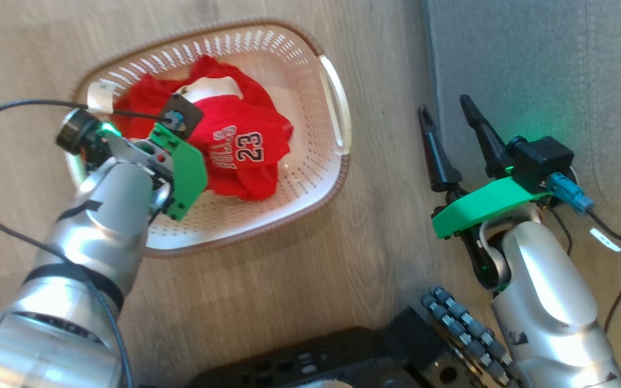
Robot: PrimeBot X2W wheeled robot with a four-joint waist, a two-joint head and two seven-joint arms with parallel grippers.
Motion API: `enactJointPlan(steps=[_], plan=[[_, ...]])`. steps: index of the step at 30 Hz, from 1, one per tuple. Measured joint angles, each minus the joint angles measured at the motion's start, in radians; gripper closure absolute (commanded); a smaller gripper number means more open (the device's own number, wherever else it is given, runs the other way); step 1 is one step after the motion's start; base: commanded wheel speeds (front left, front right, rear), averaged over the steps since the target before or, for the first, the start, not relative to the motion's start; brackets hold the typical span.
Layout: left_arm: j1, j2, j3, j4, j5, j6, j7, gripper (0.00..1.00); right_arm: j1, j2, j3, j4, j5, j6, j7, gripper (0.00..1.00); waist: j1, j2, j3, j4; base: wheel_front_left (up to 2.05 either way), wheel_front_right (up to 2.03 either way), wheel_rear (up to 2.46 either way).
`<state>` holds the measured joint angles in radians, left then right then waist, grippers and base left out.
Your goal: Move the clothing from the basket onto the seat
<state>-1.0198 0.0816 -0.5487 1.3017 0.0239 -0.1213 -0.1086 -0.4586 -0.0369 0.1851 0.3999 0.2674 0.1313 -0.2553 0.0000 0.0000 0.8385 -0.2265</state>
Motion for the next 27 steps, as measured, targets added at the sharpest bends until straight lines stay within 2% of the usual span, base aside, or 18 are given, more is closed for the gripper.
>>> enactJointPlan(steps=[9, 14, 27], plan=[[0.076, -0.036, 0.018, -0.003, -0.072, 0.002, -0.114, 1.0, -0.002, -0.004, -0.05, 0.085, -0.032, 0.0, 0.0, 0.0, 0.0, 0.0, -0.16, 0.07, 0.0, 0.0, 0.0], [0.117, -0.043, 0.038, -0.059, -0.12, 0.014, -0.139, 1.0, 0.004, -0.006, -0.064, 0.12, -0.035, 0.0, 0.0, 0.0, -0.0001, 0.0, -0.268, 0.107, 0.0, 0.0, 0.0], [0.36, -0.036, 0.162, -0.505, -0.207, 0.059, -0.14, 1.0, 0.099, -0.008, -0.081, 0.188, -0.047, 0.0, 0.0, 0.0, -0.0001, 0.0001, -0.545, 0.192, 0.0, 0.0, 0.0]])
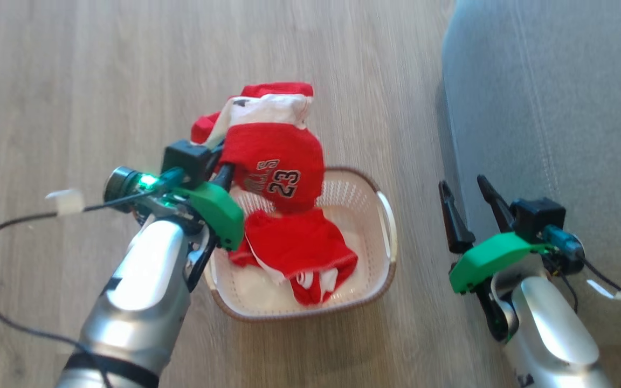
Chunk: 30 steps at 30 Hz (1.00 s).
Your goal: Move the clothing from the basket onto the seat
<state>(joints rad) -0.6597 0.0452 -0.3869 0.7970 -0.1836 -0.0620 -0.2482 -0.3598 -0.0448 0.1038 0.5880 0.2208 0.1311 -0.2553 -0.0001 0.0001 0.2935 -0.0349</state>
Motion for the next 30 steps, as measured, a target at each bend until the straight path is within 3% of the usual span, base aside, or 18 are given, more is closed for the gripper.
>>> enactJointPlan(steps=[19, 24, 30], plan=[[0.324, -0.002, 0.248, -0.726, -0.04, 0.019, -0.003, 1.0, 0.148, 0.0, 0.058, -0.03, 0.048, 0.0, 0.0, 0.0, -0.0001, 0.0, -0.266, 0.047, 0.0, 0.0, 0.0], [0.367, -0.004, 0.224, -0.848, -0.093, 0.006, -0.007, 1.0, 0.171, 0.0, 0.061, -0.058, 0.053, 0.0, 0.0, 0.0, 0.0, 0.0, -0.278, 0.044, 0.0, 0.0, 0.0], [0.4, -0.004, 0.141, -0.879, -0.109, -0.016, -0.009, 1.0, 0.176, -0.001, 0.092, -0.087, 0.053, 0.0, 0.0, 0.0, 0.0, 0.0, -0.279, 0.041, 0.0, 0.0, 0.0]])
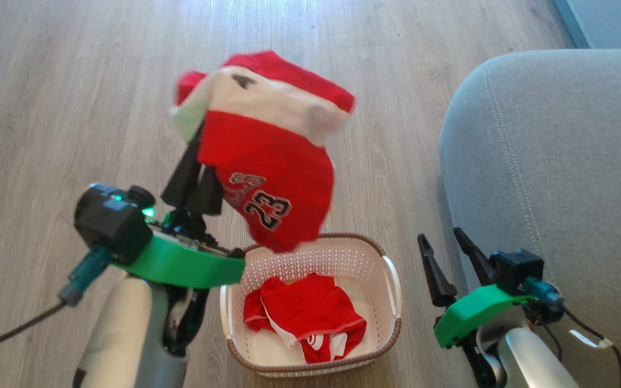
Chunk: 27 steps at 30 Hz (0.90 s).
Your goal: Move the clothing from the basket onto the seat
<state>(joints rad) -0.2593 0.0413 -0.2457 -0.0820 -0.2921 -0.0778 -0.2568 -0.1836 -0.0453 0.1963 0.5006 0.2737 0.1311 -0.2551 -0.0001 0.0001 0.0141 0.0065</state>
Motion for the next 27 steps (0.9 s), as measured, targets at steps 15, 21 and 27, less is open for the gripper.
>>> enactJointPlan(steps=[15, 21, 27], plan=[[0.018, 0.001, -0.11, 0.032, -0.006, -0.026, 0.0, 1.0, 0.025, 0.0, 0.008, -0.012, -0.002, 0.0, 0.0, 0.0, 0.0, 0.0, -0.01, -0.019, 0.0, 0.0, 0.0], [0.018, 0.001, -0.11, 0.031, -0.006, -0.025, 0.0, 1.0, 0.025, 0.0, 0.013, -0.024, -0.008, 0.0, 0.0, 0.0, 0.0, 0.0, -0.001, -0.028, 0.0, 0.0, 0.0], [0.018, 0.001, -0.106, 0.032, -0.006, -0.024, 0.0, 1.0, 0.025, -0.019, 0.086, -0.08, 0.007, 0.0, 0.0, 0.0, 0.0, 0.0, 0.007, -0.035, 0.0, 0.0, 0.0]])
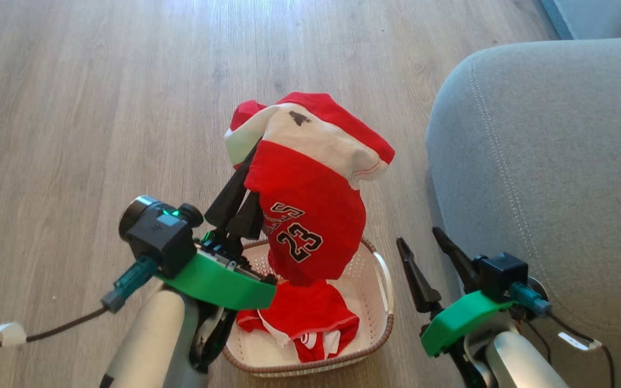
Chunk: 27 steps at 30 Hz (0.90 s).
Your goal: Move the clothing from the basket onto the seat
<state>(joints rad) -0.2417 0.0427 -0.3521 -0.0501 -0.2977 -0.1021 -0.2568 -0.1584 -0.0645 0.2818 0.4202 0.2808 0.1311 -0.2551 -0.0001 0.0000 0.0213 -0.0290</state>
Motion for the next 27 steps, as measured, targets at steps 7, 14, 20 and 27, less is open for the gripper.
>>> enactJointPlan(steps=[7, 14, 20, 27], plan=[[0.0, 0.0, 0.011, 0.032, 0.008, 0.001, 0.0, 1.0, 0.0, -0.073, 0.144, -0.101, 0.067, 0.0, 0.0, 0.0, 0.0, 0.0, 0.006, 0.001, 0.0, 0.0, 0.0], [-0.001, 0.0, 0.037, 0.061, 0.016, -0.002, 0.0, 1.0, -0.001, -0.209, 0.338, -0.287, 0.19, 0.0, 0.0, 0.0, 0.0, 0.0, 0.014, 0.007, 0.0, 0.0, 0.0], [-0.003, 0.0, 0.042, 0.07, 0.028, -0.011, 0.0, 1.0, -0.018, -0.312, 0.439, -0.408, 0.204, 0.0, 0.0, 0.0, 0.0, 0.0, 0.015, 0.012, 0.0, 0.0, 0.0], [-0.003, 0.0, 0.018, 0.102, 0.028, -0.019, 0.0, 1.0, -0.039, -0.322, 0.437, -0.446, 0.204, 0.0, 0.0, 0.0, 0.0, 0.0, 0.009, 0.015, 0.0, 0.0, 0.0]])
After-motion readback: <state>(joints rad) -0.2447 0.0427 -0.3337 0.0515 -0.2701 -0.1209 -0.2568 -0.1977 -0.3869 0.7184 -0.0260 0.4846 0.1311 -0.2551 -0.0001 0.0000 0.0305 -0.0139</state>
